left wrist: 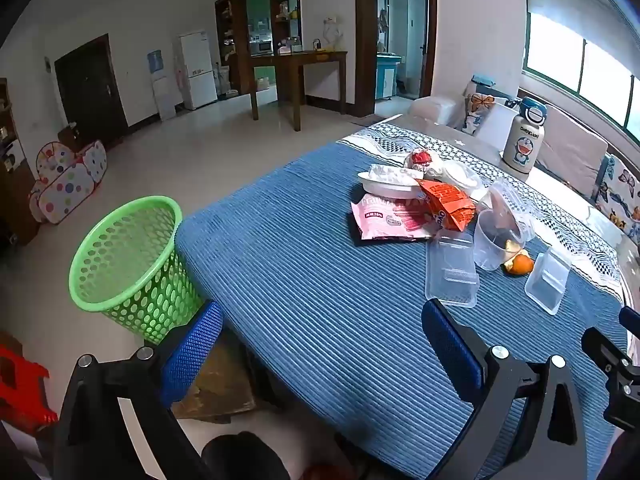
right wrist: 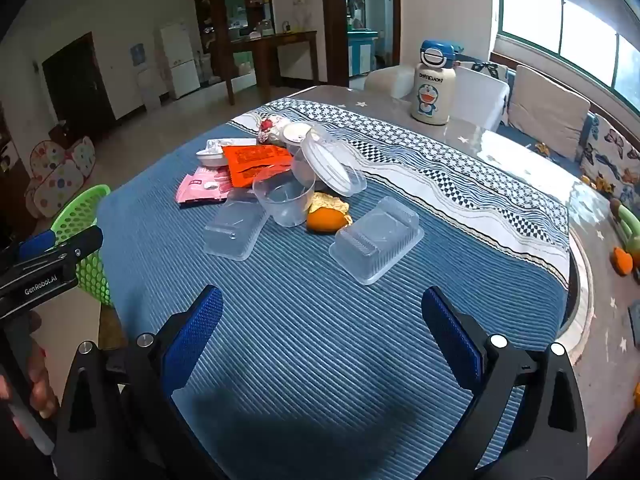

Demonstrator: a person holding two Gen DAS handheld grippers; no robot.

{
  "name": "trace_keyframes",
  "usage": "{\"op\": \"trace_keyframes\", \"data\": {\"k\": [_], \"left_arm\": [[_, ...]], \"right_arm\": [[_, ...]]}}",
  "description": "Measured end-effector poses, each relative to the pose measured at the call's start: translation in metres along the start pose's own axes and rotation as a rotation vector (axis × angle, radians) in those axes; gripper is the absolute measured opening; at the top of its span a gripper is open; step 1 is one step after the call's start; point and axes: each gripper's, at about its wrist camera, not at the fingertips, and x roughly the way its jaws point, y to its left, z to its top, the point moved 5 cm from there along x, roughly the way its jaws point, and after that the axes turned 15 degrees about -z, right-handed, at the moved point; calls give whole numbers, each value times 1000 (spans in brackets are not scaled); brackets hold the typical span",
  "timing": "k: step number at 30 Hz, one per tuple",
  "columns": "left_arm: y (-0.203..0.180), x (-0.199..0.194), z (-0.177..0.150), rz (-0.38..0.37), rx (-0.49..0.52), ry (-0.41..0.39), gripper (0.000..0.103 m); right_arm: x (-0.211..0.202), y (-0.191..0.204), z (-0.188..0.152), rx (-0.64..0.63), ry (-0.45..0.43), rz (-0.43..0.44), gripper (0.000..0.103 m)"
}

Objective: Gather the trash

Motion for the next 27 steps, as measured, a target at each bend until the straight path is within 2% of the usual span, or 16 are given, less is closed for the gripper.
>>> {"op": "trace_keyframes", "data": {"k": [27], "left_arm": [[3,-6,-2,-2,-14,-17,97]], "right_arm": [[-9,-2,-1,-13,-16,-31,98]]}}
